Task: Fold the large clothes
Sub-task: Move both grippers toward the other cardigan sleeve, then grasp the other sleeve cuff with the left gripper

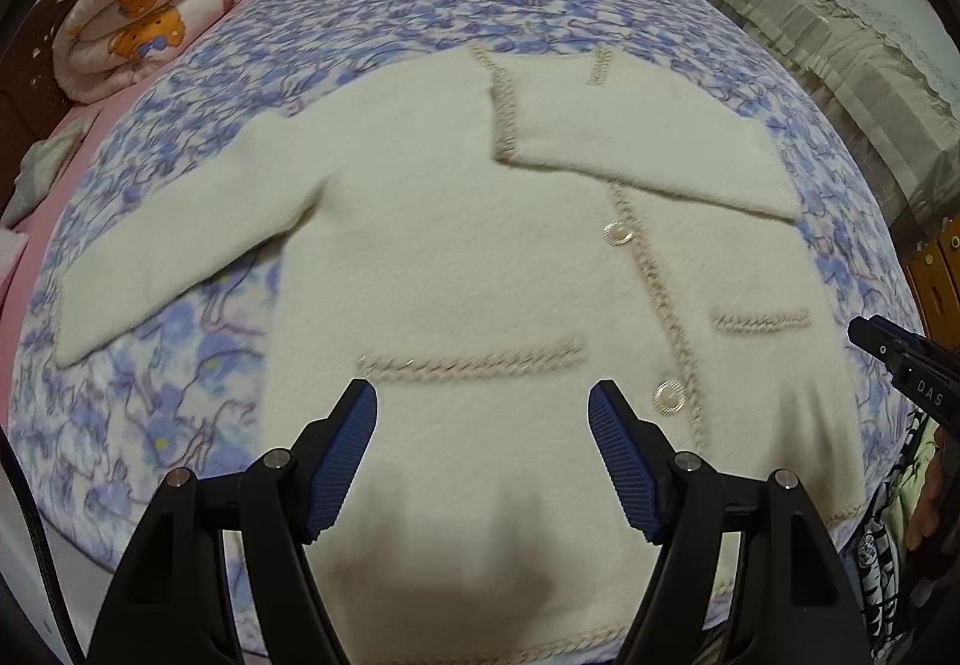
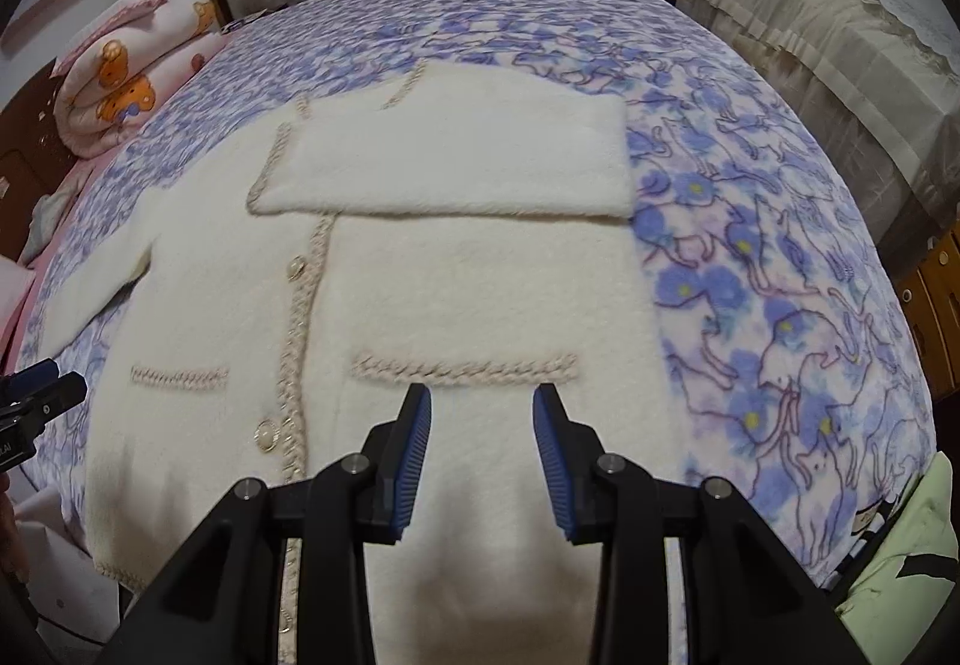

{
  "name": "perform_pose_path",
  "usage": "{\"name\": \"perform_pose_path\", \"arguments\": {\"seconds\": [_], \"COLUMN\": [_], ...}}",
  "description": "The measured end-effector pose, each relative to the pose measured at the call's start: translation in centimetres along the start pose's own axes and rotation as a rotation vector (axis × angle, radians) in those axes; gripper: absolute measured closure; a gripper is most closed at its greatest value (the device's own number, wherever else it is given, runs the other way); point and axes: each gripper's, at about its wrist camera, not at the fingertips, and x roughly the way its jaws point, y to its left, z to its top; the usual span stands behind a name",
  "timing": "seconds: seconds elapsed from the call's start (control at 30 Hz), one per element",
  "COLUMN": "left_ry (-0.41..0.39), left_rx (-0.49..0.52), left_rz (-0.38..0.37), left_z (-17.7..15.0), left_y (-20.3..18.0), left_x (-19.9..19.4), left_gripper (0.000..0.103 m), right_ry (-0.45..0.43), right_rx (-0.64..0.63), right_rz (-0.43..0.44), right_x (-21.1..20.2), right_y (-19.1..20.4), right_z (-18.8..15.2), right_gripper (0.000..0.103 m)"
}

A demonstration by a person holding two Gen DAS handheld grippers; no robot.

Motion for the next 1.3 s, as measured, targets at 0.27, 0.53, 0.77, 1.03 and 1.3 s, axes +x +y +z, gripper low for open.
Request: {"name": "perform_pose_path", "arguments": {"seconds": [0.27,0.53,0.77,1.03,1.3], "left_ry": [0.014,0.023,0.024,0.100,0.178], "left_rx": [-0.104,-0.253,-0.482,-0.670,-0.796], "left_rz": [0.001,-0.025,-0.057,-0.065,-0.041], "left_z": [-2.1,-3.0,-2.1,0.1,0.9], "left_y": [6.6,14.0,22.6,32.6,40.6], "left_x": [-1.5,-2.0,-0.4,5.7,13.0], "left_gripper": [0.031,0.031,0.031,0.031,0.031], "right_ry": [0.027,0.035,0.046,0.038,0.038], "right_rx": [-0.073,-0.191,-0.271,-0.297,-0.262], "right_rz": [0.052,0.094,0.135,0.185,0.255], "right_x": [-0.4,-1.0,0.3,3.3,6.8], "right_y": [6.4,13.1,18.6,24.3,28.9], "right_z": [-1.2,-1.4,0.1,4.1,8.1], "right_gripper": [0.068,0.068,0.068,0.068,0.068]}}
